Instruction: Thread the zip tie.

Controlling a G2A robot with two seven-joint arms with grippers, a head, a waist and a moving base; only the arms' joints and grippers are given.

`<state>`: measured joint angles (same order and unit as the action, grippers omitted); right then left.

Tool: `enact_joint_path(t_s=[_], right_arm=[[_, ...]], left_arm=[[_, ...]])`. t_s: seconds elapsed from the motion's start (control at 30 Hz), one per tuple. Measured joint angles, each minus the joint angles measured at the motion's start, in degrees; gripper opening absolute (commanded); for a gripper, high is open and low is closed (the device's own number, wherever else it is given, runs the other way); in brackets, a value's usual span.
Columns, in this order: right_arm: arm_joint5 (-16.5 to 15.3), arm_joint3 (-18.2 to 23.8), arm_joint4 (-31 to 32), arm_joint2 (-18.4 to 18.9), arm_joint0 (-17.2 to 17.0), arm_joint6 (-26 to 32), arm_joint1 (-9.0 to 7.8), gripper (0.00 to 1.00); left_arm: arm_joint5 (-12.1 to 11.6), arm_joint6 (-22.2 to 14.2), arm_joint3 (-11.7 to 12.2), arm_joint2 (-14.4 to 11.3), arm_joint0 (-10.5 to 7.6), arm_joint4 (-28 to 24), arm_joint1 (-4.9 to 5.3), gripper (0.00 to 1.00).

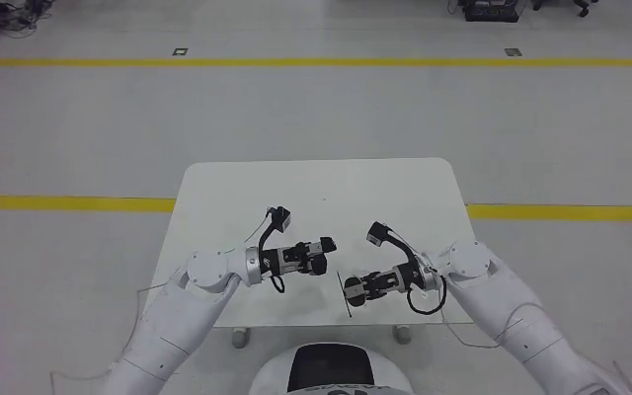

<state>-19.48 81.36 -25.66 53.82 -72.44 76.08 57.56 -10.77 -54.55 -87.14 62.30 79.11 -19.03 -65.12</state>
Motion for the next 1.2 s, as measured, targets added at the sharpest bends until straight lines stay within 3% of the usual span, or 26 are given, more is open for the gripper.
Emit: enact_joint_path(t_s=[0.27,0.47,0.8,0.9,0.97,1.1,1.2], right_arm=[[0.4,0.6,-0.2,-0.2,-0.6,-1.7,0.07,0.0],[0.0,-0.1,-0.5,-0.2,-0.2,-1.8,0.16,0.0],[0.2,0.5,-0.1,-0.5,-0.9,-3.5,0.22,0.0],[0.0,0.1,-0.6,-0.5,-0.8,-3.2,0.26,0.0],[0.0,-0.2,-0.8,-0.5,-0.7,-3.1,0.32,0.0],[0.0,-0.6,-1.3,-0.4,-0.5,-3.0,0.46,0.0],[0.0,-0.9,-1.6,-0.3,-0.4,-2.9,0.57,0.0]], left_arm=[[0.0,1.4,-0.3,-0.5,0.29,0.7,0.03,1.0],[-1.8,2.5,-0.1,-0.5,0.48,0.9,0.22,1.0],[-1.6,3.6,-0.9,-1.6,0.33,1.5,0.26,1.0],[-2.0,3.7,-1.3,-1.7,0.28,1.6,0.4,0.78],[-2.2,3.9,-1.6,-1.7,0.31,1.8,0.53,0.53],[-2.2,4.0,-1.9,-1.6,0.39,2.3,0.8,0.31],[-2.2,4.1,-1.9,-1.5,0.5,2.4,1.01,0.24]])
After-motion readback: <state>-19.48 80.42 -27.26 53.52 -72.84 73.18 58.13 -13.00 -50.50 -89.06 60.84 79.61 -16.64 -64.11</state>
